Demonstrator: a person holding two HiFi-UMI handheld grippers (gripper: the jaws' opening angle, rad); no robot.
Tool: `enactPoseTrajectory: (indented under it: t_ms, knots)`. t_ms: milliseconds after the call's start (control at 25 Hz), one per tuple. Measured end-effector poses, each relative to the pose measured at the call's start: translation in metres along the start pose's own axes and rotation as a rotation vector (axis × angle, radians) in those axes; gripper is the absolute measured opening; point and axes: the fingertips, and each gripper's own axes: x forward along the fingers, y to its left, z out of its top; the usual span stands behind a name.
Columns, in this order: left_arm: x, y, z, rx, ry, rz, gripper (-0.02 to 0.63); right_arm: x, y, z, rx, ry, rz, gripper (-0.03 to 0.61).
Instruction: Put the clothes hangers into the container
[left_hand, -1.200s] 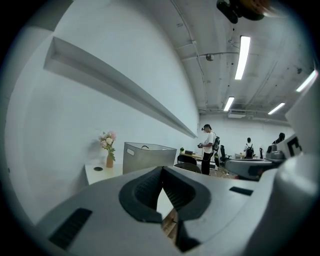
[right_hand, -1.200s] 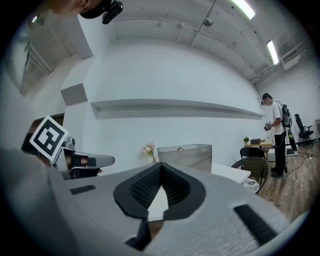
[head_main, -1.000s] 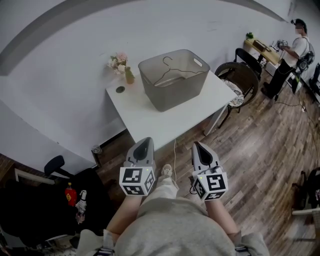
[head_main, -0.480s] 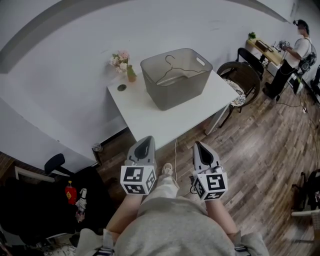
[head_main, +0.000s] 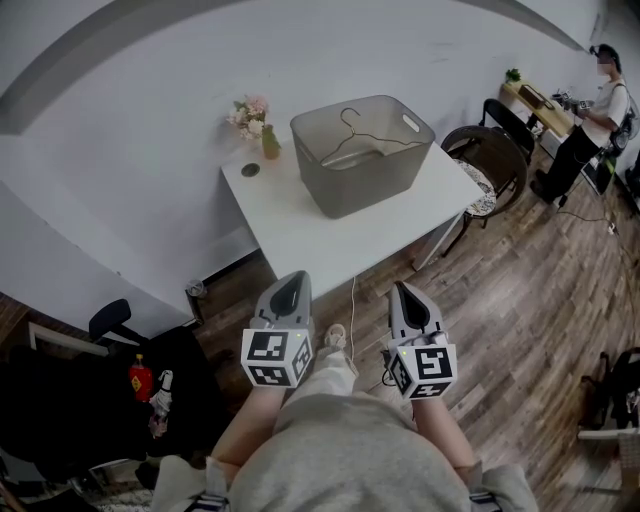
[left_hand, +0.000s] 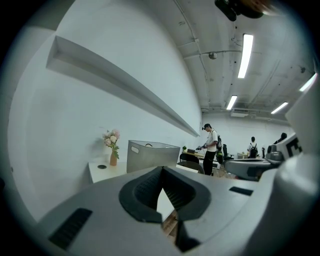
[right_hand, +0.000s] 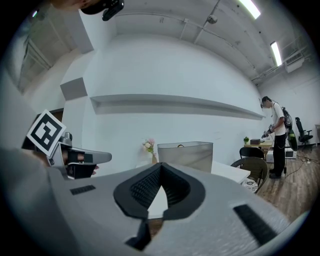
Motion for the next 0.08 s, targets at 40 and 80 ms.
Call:
enactPoseTrajectory:
  t_ms: [40,80]
  knots:
    - [-0.0001,0.0005,-0.0004,0.000,0.002,0.001,0.008,0.0004,0.0005,0.0003,-0.002,0.001,0.002,-0.006]
    - [-0.0001,0.0009,-0.0008,0.001,0.003,0.001,0.008,0.0009,0.0009,0.0005,-0.004,0.002,0.005,-0.006]
